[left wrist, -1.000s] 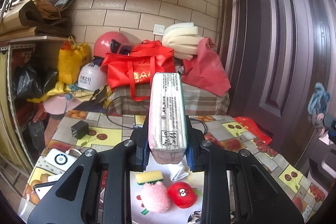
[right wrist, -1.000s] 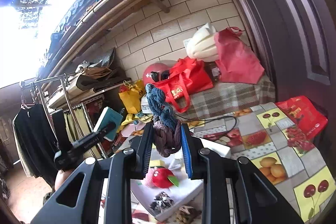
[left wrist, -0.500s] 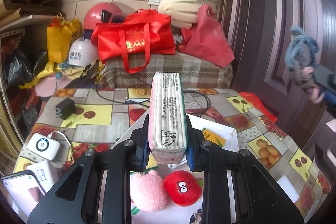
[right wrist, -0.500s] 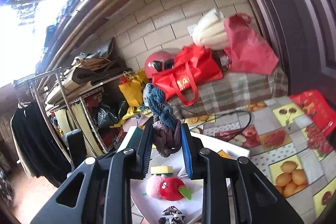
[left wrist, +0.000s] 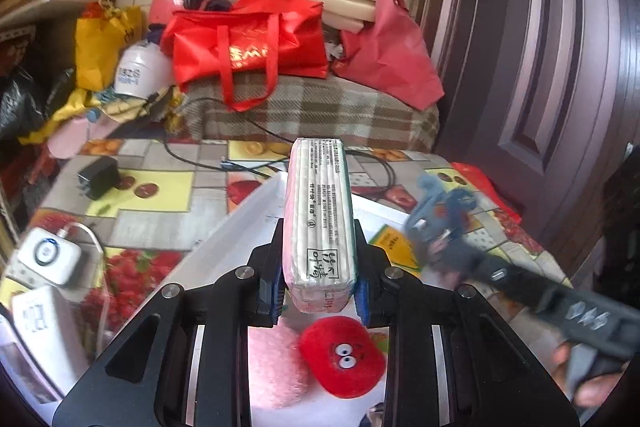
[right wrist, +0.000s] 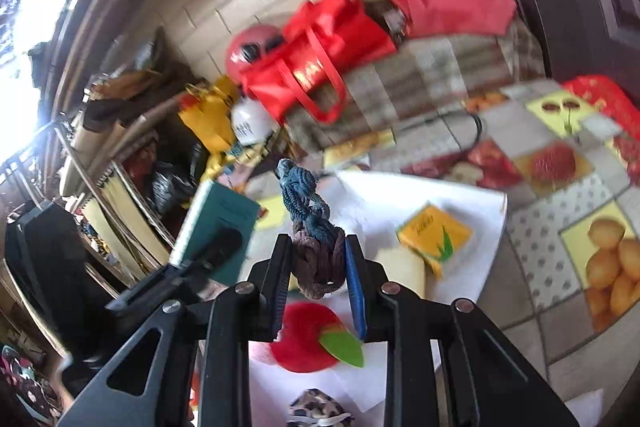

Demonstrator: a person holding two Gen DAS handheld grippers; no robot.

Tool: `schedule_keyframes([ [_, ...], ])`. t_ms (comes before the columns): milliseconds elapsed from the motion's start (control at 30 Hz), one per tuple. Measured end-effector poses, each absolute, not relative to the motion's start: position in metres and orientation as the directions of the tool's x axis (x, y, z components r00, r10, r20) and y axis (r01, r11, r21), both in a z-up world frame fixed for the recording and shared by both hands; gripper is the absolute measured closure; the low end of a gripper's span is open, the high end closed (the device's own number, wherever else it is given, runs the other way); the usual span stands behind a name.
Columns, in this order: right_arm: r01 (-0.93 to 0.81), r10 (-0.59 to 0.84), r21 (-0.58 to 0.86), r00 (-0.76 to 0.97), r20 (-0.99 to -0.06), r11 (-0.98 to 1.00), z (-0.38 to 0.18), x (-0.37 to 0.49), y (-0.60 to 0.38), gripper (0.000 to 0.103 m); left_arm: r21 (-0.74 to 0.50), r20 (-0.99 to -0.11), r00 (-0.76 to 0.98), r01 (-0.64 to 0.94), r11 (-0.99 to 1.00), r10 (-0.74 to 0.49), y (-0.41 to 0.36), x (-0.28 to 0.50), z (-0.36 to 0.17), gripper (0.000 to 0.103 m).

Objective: Organize soft objects
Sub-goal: 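Lower packet and rope toy into the box and open both tools, then grasp white foam strip with left tool while right tool grasps braided rope knot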

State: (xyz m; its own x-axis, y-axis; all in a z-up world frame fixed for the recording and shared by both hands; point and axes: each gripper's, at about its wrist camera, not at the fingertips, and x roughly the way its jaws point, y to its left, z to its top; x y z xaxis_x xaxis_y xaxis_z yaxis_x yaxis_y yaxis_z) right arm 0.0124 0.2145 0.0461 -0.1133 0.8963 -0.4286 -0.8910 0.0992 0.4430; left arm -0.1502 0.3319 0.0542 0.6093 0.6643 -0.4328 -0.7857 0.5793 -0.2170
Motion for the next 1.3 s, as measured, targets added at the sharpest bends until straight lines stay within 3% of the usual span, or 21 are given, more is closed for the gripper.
schedule_keyframes([
  [100, -0.890, 0.886, 0.440, -0.108, -0.451, 0.116, 0.036, 0.013, 0.219, 0.077, -0.244, -0.439, 0.607, -0.790, 0.562, 0.663, 0.337, -0.150, 0.049, 0.076],
  [133, -0.890, 0.885, 0.440, -0.106, -0.454, 0.119, 0.033, 0.013, 0.220, 0.075, -0.249, -0.442, 0.601, -0.795, 0.553, 0.666, 0.338, -0.151, 0.048, 0.072],
  [200, -0.888, 0.881, 0.444, -0.111, -0.459, 0.119, 0.030, 0.012, 0.222, 0.073, -0.243, -0.437, 0.583, -0.810, 0.534, 0.685, 0.339, -0.153, 0.048, 0.037],
  [233, -0.889, 0.879, 0.443, -0.112, -0.464, 0.121, 0.028, 0.012, 0.223, 0.067, -0.231, -0.429, 0.567, -0.821, 0.522, 0.703, 0.338, -0.153, 0.050, 0.008],
  [267, -0.889, 0.879, 0.441, -0.108, -0.464, 0.123, 0.028, 0.012, 0.222, 0.057, -0.221, -0.411, 0.542, -0.839, 0.497, 0.733, 0.336, -0.157, 0.052, 0.000],
  [300, -0.889, 0.883, 0.435, -0.086, -0.461, 0.141, 0.028, 0.013, 0.219, 0.050, -0.225, -0.387, 0.537, -0.843, 0.488, 0.749, 0.334, -0.162, 0.054, 0.000],
  [367, -0.887, 0.890, 0.437, -0.072, -0.451, 0.149, 0.027, 0.016, 0.216, 0.005, -0.239, -0.371, 0.538, -0.843, 0.482, 0.757, 0.334, -0.169, 0.059, 0.000],
  [400, -0.882, 0.896, 0.444, -0.064, -0.440, 0.155, 0.027, 0.017, 0.213, 0.000, -0.242, -0.365, 0.537, -0.844, 0.479, 0.760, 0.333, -0.171, 0.061, 0.000],
  [800, -0.911, 0.945, 0.386, 0.010, -0.328, 0.143, 0.058, 0.029, 0.144, 0.000, -0.235, -0.261, 0.592, -0.805, 0.545, 0.762, 0.303, -0.184, 0.100, 0.000],
  [967, -0.959, 0.884, 0.265, -0.032, -0.466, 0.105, 0.045, 0.031, 0.126, 0.000, -0.240, -0.234, 0.640, -0.768, 0.594, 0.732, 0.289, -0.181, 0.114, 0.000],
  [1167, -0.997, 0.747, -0.024, -0.040, -0.664, -0.075, -0.003, -0.017, 0.134, 0.001, -0.202, -0.252, 0.695, -0.718, 0.666, 0.673, 0.270, -0.158, 0.118, 0.000],
  [1300, -0.992, 0.685, -0.063, -0.032, -0.728, -0.113, -0.030, -0.029, 0.151, 0.019, -0.184, -0.267, 0.728, -0.681, 0.708, 0.631, 0.258, -0.145, 0.118, 0.000],
])
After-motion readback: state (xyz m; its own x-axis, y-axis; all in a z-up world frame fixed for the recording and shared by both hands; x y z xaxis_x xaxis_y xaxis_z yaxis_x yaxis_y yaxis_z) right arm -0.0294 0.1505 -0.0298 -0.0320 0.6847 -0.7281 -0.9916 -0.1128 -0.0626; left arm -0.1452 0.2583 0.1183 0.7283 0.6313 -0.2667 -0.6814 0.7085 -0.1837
